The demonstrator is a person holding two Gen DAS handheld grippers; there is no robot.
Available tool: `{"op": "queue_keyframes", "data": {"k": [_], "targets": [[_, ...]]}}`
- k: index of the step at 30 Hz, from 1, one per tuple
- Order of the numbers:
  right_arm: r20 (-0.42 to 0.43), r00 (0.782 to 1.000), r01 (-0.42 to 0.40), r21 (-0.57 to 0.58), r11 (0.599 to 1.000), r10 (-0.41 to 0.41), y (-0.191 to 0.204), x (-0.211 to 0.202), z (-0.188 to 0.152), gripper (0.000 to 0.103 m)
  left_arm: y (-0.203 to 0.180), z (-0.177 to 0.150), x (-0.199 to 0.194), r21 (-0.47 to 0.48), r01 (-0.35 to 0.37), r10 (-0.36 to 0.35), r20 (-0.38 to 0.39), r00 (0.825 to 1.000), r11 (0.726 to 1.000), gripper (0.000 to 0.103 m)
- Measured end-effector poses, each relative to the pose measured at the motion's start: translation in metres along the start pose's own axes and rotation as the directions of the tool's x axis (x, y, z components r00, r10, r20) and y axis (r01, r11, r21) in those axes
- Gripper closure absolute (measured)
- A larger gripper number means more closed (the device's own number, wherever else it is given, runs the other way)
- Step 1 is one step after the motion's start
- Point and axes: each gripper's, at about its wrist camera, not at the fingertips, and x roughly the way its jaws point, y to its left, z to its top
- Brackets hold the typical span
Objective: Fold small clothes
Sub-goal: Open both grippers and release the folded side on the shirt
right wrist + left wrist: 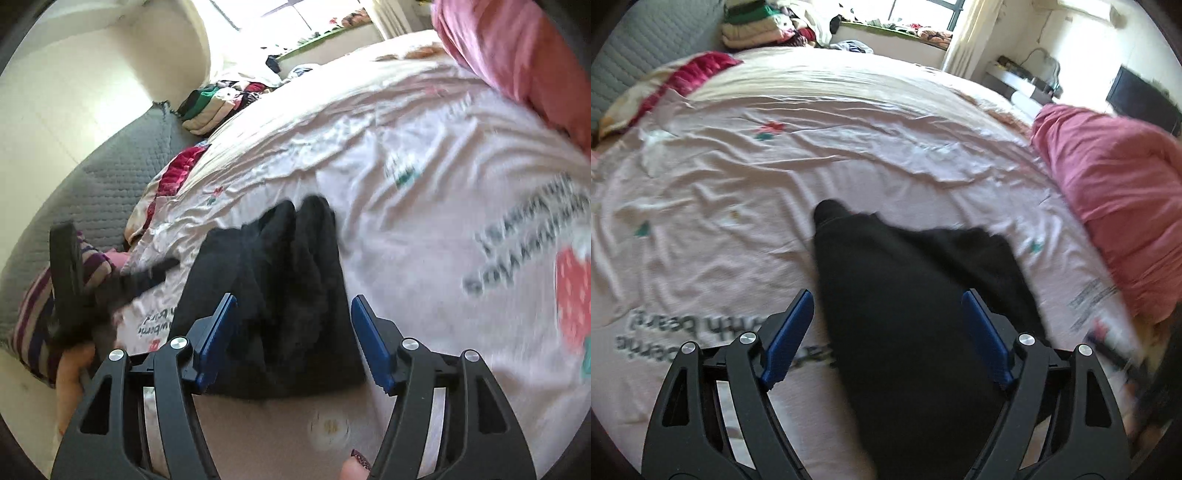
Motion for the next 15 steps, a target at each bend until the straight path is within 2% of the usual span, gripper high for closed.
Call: {"op": "queue_keyframes", "data": {"k": [1, 4, 6, 9, 11, 12, 15], "targets": [[0.0, 1.0, -0.004, -0.017, 1.0, 0.004, 0.0, 0.003, 0.005, 0.052, 0.001, -0.004, 0.001, 0.01, -0.017, 0.017, 0.001, 1.0, 1.0, 0.028], [-0.045, 0.999, -0.003, -0.055, 0.998, 0.001, 0.015, 0.026, 0.014, 0.058, 0.0, -0.018, 0.008, 0.052, -0.045, 0.046, -0.023, 0.999, 0.998, 0.028], [-0.099, 0.995, -0.034, -0.053, 0.998, 0.028, 0.018, 0.045, 0.02, 0.058, -0.006, -0.027, 0.013, 0.08, -0.044, 0.047, -0.037, 0.998, 0.996, 0.028], [-0.151, 0.988, -0.01, -0.049, 0.999, 0.003, 0.021, 0.074, 0.025, 0.058, -0.012, -0.038, 0.016, 0.102, -0.063, 0.065, -0.022, 0.998, 0.993, 0.028], [-0.184, 0.983, 0.01, -0.048, 0.999, -0.019, 0.021, 0.088, 0.027, 0.057, -0.011, -0.04, 0.016, 0.091, -0.058, 0.059, -0.014, 0.998, 0.994, 0.028], [-0.208, 0.978, 0.014, -0.04, 0.999, -0.022, 0.019, 0.096, 0.026, 0.053, -0.008, -0.041, 0.016, 0.076, -0.047, 0.048, -0.013, 0.999, 0.996, 0.028], [-0.211, 0.977, 0.025, 0.012, 1.0, -0.022, 0.01, 0.104, 0.023, 0.049, -0.005, -0.043, 0.016, 0.047, -0.021, 0.022, -0.014, 1.0, 0.999, 0.028]]}}
